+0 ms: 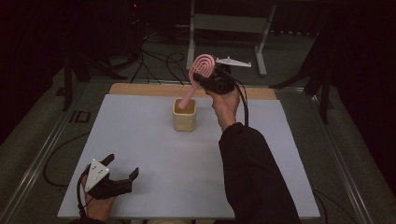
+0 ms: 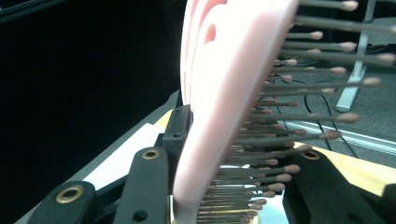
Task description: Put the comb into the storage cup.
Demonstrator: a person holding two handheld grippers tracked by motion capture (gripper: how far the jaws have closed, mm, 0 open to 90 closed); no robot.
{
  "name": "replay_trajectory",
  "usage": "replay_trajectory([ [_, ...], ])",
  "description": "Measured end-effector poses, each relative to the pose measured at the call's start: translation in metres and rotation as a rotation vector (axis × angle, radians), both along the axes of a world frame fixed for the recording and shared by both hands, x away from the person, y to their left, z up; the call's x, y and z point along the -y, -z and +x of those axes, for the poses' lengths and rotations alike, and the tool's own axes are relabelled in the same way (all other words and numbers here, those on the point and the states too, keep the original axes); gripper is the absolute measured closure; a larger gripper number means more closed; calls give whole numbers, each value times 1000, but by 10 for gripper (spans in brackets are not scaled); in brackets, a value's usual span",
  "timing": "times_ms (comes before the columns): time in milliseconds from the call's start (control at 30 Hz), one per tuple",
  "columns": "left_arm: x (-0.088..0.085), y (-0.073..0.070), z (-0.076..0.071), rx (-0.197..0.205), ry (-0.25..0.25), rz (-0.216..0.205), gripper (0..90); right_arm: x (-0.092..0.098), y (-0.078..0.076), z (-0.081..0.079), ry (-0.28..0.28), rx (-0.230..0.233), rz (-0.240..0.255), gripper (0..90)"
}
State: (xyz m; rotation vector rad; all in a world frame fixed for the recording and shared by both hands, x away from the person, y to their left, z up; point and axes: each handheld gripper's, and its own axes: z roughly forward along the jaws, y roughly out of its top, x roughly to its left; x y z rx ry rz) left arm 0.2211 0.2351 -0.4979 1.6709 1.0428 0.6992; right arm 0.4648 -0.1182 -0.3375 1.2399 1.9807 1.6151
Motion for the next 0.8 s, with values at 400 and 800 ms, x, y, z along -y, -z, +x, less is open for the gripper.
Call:
replay_trajectory([
  [400,0,0,0,1,1,-1,0,-4,5,0,4,-7,-7,636],
  [800,0,0,0,3,-2,-3,1,-10,12,0,4,-15,-18,636],
])
